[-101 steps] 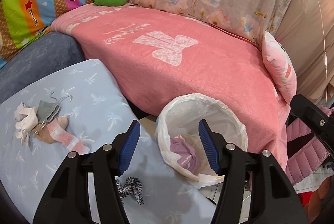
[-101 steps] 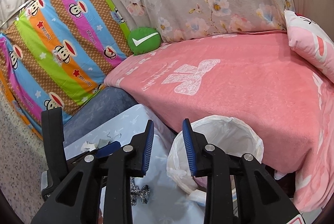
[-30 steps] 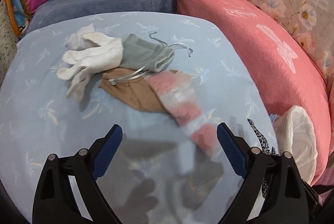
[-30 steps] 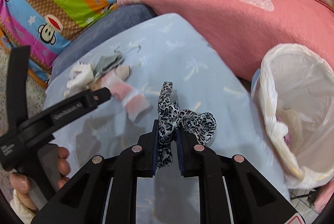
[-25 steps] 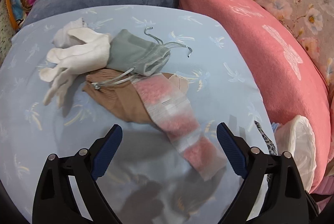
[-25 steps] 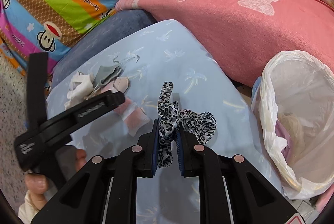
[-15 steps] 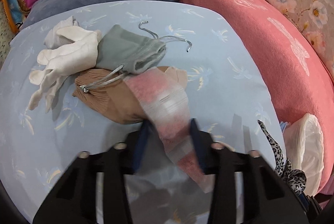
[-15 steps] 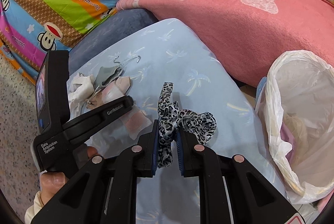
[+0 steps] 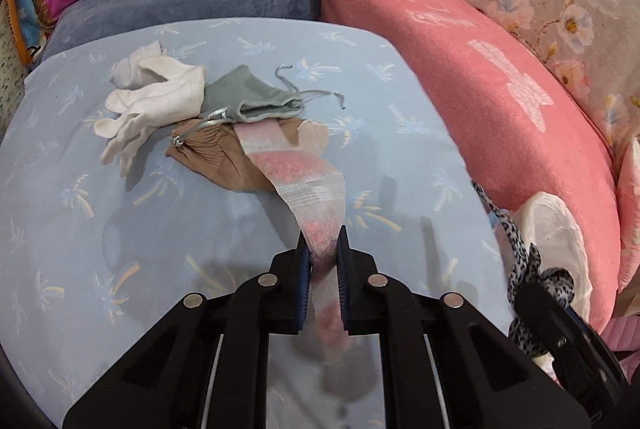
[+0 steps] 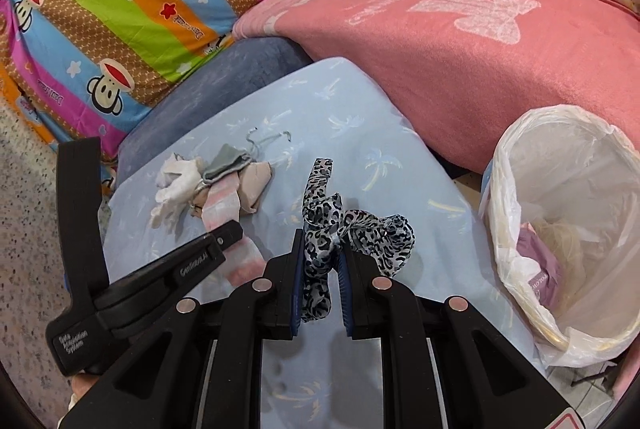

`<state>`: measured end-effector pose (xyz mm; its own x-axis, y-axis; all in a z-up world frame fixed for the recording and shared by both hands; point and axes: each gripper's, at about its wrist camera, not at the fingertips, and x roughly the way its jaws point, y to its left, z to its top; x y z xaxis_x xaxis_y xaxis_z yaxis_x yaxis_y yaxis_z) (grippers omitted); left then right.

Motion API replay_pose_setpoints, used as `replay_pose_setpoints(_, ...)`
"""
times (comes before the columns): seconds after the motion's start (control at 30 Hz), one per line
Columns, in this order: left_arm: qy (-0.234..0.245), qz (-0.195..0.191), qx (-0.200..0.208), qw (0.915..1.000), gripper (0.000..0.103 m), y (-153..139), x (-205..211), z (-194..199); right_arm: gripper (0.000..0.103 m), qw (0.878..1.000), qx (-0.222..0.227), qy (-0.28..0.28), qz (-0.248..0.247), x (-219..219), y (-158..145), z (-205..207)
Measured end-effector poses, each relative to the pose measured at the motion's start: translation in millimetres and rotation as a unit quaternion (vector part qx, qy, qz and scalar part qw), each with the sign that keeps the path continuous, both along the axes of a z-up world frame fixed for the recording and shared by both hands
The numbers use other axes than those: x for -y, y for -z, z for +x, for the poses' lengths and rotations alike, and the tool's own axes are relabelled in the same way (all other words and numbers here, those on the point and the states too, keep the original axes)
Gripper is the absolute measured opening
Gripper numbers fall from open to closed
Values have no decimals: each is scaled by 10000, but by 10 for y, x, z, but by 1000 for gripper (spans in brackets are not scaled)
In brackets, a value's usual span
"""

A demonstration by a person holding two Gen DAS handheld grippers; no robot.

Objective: Collect trash
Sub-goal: 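Carry striped cloth and leopard scrunchie over the white bin and open both tools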

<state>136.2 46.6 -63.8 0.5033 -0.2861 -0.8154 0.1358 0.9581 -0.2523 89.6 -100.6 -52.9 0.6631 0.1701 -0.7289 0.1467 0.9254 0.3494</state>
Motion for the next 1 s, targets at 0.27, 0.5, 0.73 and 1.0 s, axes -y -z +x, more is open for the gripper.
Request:
replay_pose_setpoints(0.27, 282, -86, 430, 9986, 12, -444, 187, -236, 14, 9987, 500, 83, -10, 112, -443, -294)
replay_pose_setpoints(0.5, 616, -206, 944, 9934, 12, -892, 400, -460, 14, 9954, 931, 237, -54, 269, -823, -587)
replay_pose_setpoints(0.73, 978, -239, 1400, 9850, 12, -1222, 663, -668, 15, 9897, 1322, 537, -98, 534, -1152, -866)
replay_pose_setpoints(1.0, 1435, -230, 1748, 9738, 12, -1462, 1051, -842, 15, 9823, 1601, 955, -200, 951, -1402, -1120)
